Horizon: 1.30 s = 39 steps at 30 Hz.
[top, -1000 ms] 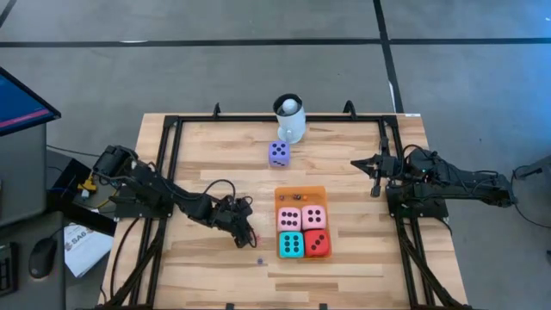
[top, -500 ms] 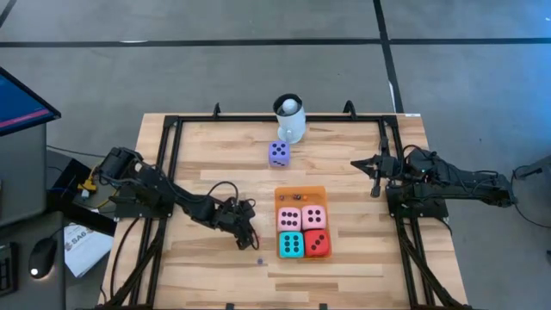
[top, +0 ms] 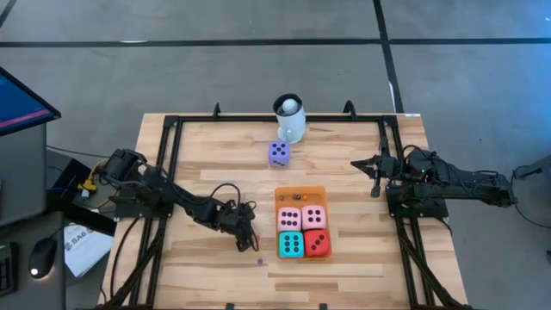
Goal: Pick & Place Dice
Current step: Put the left small pink dice into the orange bin
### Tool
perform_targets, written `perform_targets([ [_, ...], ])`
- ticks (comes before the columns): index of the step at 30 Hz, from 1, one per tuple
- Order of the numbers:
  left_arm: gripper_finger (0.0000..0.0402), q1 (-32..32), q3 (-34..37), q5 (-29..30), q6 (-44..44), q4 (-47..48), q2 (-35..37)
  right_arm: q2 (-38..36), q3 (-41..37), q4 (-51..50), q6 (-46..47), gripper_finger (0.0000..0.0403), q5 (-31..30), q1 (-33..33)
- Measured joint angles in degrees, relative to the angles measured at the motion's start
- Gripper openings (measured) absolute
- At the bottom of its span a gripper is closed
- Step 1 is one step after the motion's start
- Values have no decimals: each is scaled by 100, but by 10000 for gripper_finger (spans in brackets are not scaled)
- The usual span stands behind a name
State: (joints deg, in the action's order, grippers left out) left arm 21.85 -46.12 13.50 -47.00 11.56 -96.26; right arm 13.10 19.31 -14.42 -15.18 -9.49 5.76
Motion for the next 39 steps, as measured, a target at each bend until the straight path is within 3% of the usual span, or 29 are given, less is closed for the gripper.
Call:
perform_targets([
  [31, 236, -4, -3, -107, -40, 7, -132, -2, 0, 7, 15, 0, 1, 0],
  [39, 199, -7, 4, -99, -40, 40, -132, 0, 0, 7, 13, 0, 1, 0],
])
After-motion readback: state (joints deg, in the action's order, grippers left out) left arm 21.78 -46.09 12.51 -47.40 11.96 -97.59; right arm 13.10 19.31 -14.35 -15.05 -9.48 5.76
